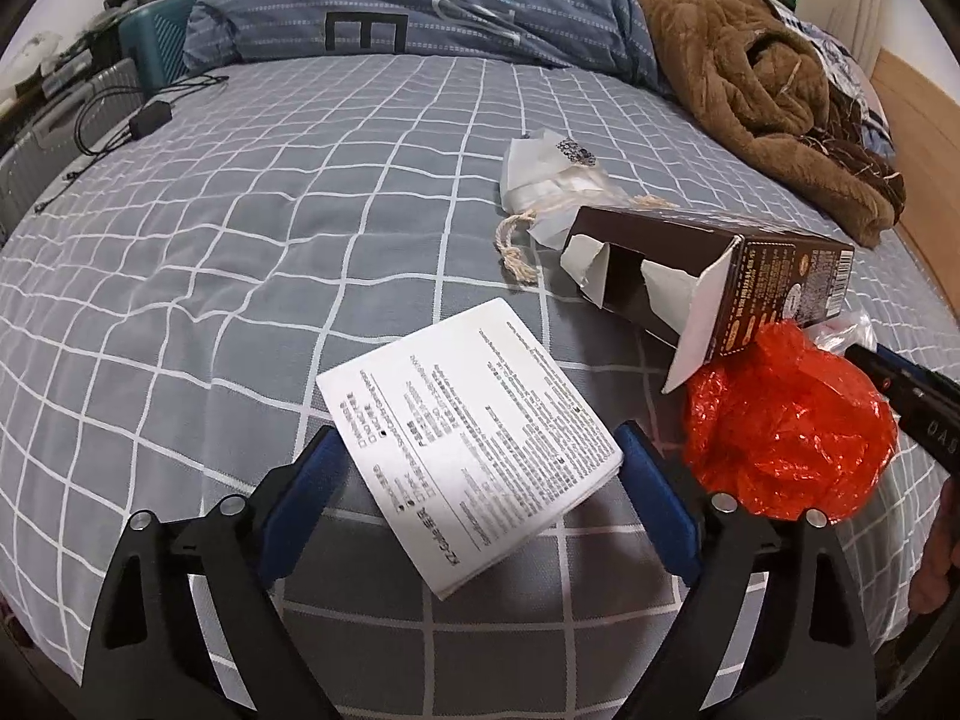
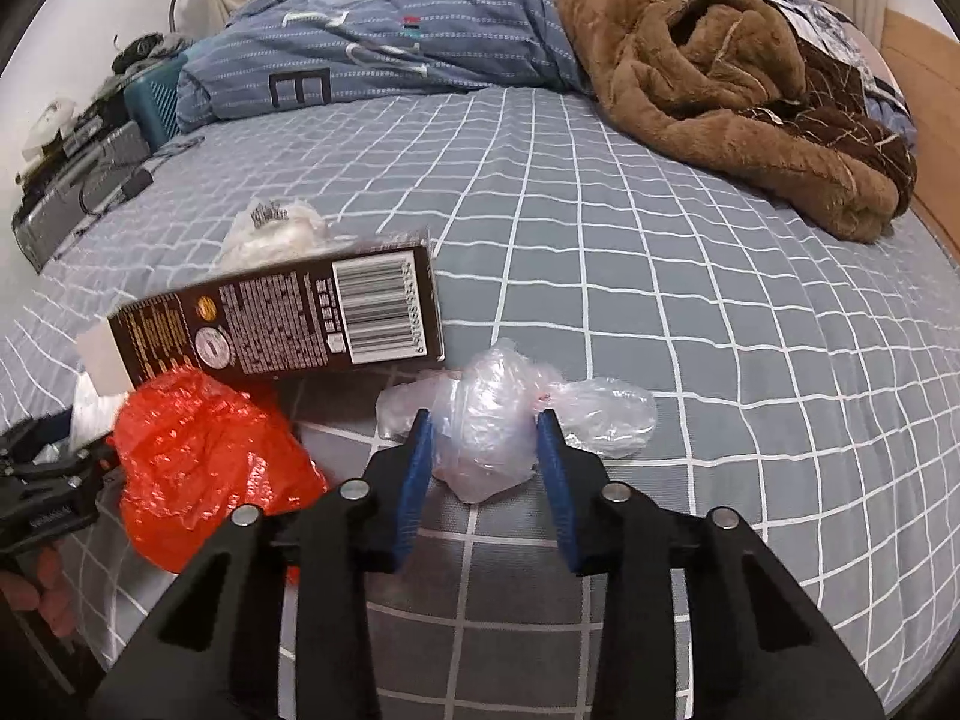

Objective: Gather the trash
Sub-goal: 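Grasp the white box with the left tool while the right tool grasps the clear plastic bag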

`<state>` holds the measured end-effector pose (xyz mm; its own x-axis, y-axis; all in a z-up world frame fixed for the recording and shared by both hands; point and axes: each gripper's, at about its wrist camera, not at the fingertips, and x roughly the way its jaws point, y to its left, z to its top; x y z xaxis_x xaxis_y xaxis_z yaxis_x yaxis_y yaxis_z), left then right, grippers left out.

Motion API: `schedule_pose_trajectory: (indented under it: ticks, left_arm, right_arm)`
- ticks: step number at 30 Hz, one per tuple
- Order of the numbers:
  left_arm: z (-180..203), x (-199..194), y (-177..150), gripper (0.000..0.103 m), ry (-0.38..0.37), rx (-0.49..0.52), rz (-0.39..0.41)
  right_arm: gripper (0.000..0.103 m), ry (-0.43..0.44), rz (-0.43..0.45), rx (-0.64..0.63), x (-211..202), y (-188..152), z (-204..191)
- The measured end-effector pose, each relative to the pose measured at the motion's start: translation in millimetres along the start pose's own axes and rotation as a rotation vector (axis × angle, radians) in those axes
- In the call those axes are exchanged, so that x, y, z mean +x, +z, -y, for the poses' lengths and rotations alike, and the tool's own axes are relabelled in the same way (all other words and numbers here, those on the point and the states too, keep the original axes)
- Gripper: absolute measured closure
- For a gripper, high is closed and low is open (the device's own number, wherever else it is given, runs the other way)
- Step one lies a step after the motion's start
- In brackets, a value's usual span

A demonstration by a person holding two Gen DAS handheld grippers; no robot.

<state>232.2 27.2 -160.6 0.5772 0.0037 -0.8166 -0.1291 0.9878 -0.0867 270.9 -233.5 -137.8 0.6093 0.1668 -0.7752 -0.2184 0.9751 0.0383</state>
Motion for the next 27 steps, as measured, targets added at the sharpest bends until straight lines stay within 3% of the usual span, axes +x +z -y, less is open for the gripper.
schedule_pose_trajectory:
  ticks: [13,27]
  left_arm:
    - [1.4,-12.1,-4.7,0.024,-0.014,-0.010,-0.015]
    - [2.9,-46.3,-14.4,0.027,-0.015,0.008,0.001]
  right_arm:
    - [0.071,-0.012,0.017,-0.005,-25.4,-8.1,-2.2]
    - [0.071,-0.001,0.041,0.001,-56.6,-16.1,-7.2]
